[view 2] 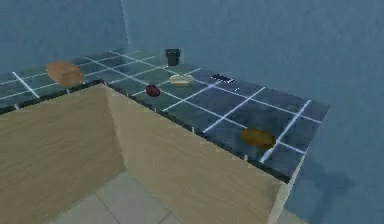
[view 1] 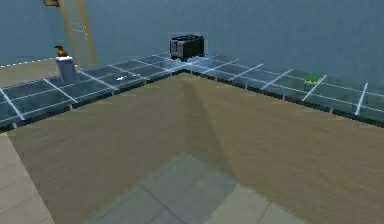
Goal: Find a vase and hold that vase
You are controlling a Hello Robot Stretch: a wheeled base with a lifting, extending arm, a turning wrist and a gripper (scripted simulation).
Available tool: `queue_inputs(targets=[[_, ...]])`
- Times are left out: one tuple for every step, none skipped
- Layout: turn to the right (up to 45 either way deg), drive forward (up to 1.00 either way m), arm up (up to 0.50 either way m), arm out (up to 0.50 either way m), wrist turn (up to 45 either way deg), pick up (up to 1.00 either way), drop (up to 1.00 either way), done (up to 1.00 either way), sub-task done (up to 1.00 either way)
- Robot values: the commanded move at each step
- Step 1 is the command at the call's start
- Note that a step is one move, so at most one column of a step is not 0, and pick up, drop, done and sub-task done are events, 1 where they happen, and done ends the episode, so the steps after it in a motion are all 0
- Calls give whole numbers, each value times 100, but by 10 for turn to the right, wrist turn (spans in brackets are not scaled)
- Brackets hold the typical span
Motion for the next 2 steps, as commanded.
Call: queue_inputs(targets=[[450,0,0,0,0,0,0,0,0],[180,0,0,0,0,0,0,0,0]])
